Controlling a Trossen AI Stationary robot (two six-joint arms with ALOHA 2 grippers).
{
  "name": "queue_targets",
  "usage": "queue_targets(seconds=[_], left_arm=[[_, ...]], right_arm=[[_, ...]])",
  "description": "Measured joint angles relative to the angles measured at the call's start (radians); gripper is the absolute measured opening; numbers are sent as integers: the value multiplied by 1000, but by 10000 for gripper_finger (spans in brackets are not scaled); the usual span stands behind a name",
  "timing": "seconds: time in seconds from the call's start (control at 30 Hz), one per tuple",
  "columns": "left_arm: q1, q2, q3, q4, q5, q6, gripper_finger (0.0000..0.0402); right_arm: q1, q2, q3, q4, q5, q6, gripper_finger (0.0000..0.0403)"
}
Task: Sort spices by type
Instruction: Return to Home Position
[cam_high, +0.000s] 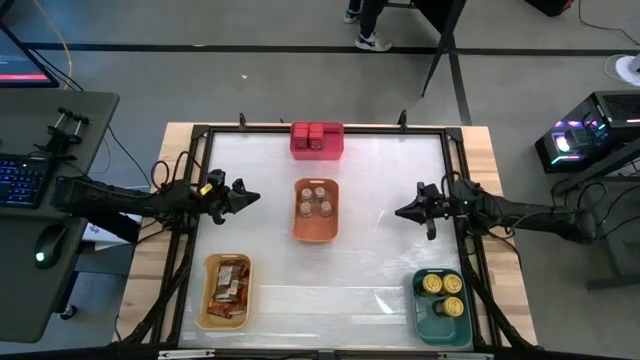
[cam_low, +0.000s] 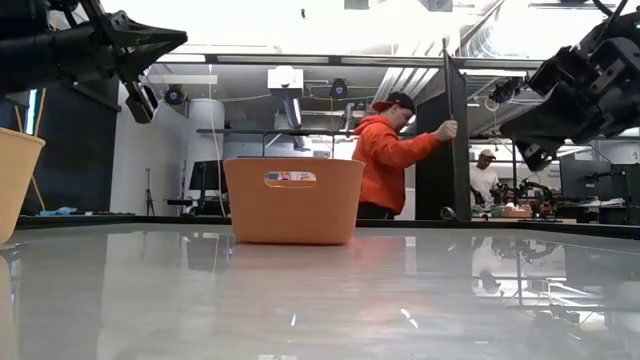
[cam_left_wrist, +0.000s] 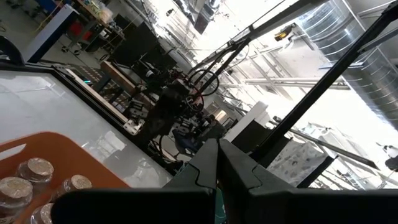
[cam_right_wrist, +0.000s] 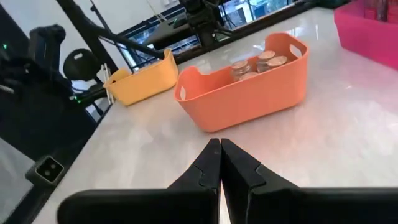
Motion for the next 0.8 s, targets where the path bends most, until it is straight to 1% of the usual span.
queue_targets(seconds=[0.17,0.37,0.47,0.6,0.67,0.8], left_arm=[[0,0,0,0,0,0,1],[0,0,0,-1,0,0,1],[0,0,0,-1,0,0,1],[0,0,0,-3,0,0,1],[0,0,0,-10,1,0,1],[0,6,1,-22,0,0,1]], right_arm=[[0,6,0,-6,3,50,0],[4,-1,1,-7,6,44,0],[20,-90,1,-10,13,43,0],[28,-264,1,-6,12,42,0],[27,-262,3,66,10,41,0],[55,-262,1,109,26,41,1]])
